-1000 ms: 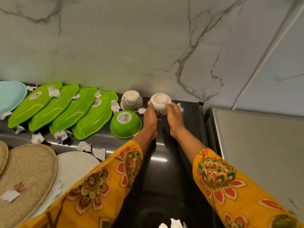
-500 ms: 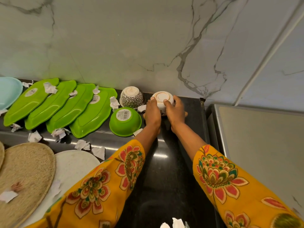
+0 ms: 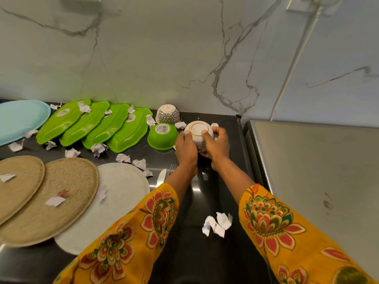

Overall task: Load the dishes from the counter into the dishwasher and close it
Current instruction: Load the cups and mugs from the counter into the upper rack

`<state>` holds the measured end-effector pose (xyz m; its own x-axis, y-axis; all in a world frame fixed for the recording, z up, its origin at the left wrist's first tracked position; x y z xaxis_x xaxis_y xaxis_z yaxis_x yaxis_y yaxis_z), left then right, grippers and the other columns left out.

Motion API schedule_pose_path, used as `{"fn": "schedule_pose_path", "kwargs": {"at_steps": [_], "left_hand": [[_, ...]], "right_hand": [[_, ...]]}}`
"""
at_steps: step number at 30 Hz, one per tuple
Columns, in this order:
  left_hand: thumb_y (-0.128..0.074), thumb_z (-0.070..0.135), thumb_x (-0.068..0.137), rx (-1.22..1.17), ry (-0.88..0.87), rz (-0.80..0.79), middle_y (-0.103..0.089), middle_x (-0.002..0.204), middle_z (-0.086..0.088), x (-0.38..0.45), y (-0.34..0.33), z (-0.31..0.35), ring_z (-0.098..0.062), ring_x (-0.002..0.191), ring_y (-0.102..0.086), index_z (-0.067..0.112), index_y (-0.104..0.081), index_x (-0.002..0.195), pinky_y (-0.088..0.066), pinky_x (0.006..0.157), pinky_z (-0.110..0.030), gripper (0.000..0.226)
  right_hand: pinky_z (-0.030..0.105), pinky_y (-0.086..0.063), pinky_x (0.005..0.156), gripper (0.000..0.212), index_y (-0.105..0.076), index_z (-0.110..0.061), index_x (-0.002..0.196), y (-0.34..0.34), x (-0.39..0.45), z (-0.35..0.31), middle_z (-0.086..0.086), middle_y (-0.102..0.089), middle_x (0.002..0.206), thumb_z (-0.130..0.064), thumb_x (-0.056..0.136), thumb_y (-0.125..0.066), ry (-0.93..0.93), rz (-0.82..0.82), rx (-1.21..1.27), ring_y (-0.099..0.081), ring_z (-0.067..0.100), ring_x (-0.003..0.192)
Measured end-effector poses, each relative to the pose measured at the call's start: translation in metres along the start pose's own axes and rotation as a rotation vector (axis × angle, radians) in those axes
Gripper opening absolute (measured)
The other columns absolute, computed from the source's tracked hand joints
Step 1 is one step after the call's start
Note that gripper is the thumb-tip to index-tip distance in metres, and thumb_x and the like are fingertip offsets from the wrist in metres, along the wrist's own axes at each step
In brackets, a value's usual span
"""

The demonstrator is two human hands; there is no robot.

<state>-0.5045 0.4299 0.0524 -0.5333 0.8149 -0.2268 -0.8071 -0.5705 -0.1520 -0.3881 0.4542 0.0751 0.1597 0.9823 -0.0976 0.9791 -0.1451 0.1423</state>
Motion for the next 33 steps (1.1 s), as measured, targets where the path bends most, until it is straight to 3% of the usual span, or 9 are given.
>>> {"fn": "schedule_pose_path", "kwargs": {"at_steps": [4,8,12,18,24,30,33], "left_hand": [[-0.043,0.028,0.096,-0.029,0.042,-0.034,-0.056,0.123,-0.009,-0.045,0.027,-0.006,-0.023,0.11,-0.057,0.017,-0.051,0.117,-0.048,0.097,-0.043,0.024],[-0.047,0.027,0.095,-0.004,0.05,-0.049,-0.053,0.126,-0.006,-0.095,0.053,-0.013,-0.022,0.11,-0.056,0.024,-0.047,0.111,-0.049,0.096,-0.044,0.016],[-0.052,0.028,0.093,-0.008,0.035,-0.103,-0.047,0.134,-0.003,-0.143,0.072,-0.021,-0.022,0.114,-0.054,0.021,-0.047,0.13,-0.05,0.096,-0.043,0.038],[-0.062,0.033,0.089,0.051,0.053,-0.158,-0.039,0.135,-0.002,-0.212,0.086,-0.037,-0.023,0.115,-0.051,0.023,-0.049,0.133,-0.051,0.094,-0.043,0.047],[-0.068,0.031,0.085,0.043,0.099,-0.261,-0.048,0.129,-0.006,-0.275,0.075,-0.053,-0.027,0.11,-0.057,0.03,-0.055,0.113,-0.057,0.083,-0.043,0.031],[-0.07,0.056,0.053,0.107,0.15,-0.393,-0.059,0.119,-0.007,-0.324,0.042,-0.078,-0.027,0.103,-0.063,0.036,-0.057,0.099,-0.055,0.085,-0.047,0.052],[-0.072,0.045,0.064,0.115,0.155,-0.46,-0.059,0.119,-0.01,-0.354,0.021,-0.087,-0.029,0.104,-0.062,0.03,-0.057,0.101,-0.055,0.085,-0.049,0.043]], "right_hand": [[0.047,-0.055,0.083,0.026,-0.046,-0.029,0.102,0.018,-0.055,-0.001,0.003,-0.051,0.119,-0.028,0.084,-0.065,0.015,0.046,-0.004,-0.056,0.023,0.106],[0.047,-0.057,0.079,0.026,-0.047,-0.028,0.106,0.039,-0.115,0.004,0.002,-0.048,0.118,-0.024,0.085,-0.062,0.013,0.062,-0.01,-0.055,0.022,0.107],[0.045,-0.055,0.085,0.038,-0.051,-0.02,0.121,0.062,-0.17,0.012,0.004,-0.049,0.124,-0.024,0.085,-0.06,0.029,0.106,-0.066,-0.055,0.02,0.107],[0.043,-0.058,0.077,0.038,-0.051,-0.02,0.124,0.106,-0.242,0.026,0.004,-0.048,0.126,-0.024,0.087,-0.058,-0.021,0.152,-0.013,-0.054,0.022,0.108],[0.041,-0.054,0.089,0.04,-0.054,-0.016,0.127,0.164,-0.295,0.034,0.0,-0.057,0.115,-0.023,0.088,-0.056,-0.03,0.26,-0.07,-0.056,0.019,0.103],[0.046,-0.054,0.087,0.04,-0.058,-0.018,0.124,0.226,-0.327,0.055,0.007,-0.063,0.118,-0.027,0.085,-0.058,-0.096,0.37,-0.044,-0.06,0.026,0.105],[0.048,-0.052,0.089,0.042,-0.056,-0.02,0.123,0.259,-0.339,0.067,0.006,-0.063,0.117,-0.03,0.082,-0.059,-0.125,0.415,-0.029,-0.059,0.027,0.105]]}}
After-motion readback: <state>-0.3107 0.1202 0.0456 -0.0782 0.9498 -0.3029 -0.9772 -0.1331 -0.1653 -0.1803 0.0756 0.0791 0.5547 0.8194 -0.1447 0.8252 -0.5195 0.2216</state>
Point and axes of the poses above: each hand's wrist, its own x-axis towards the middle knuckle, its own y-axis out of the back of the hand, z = x × y, the point moved 7 cm from there along x, towards the middle knuckle
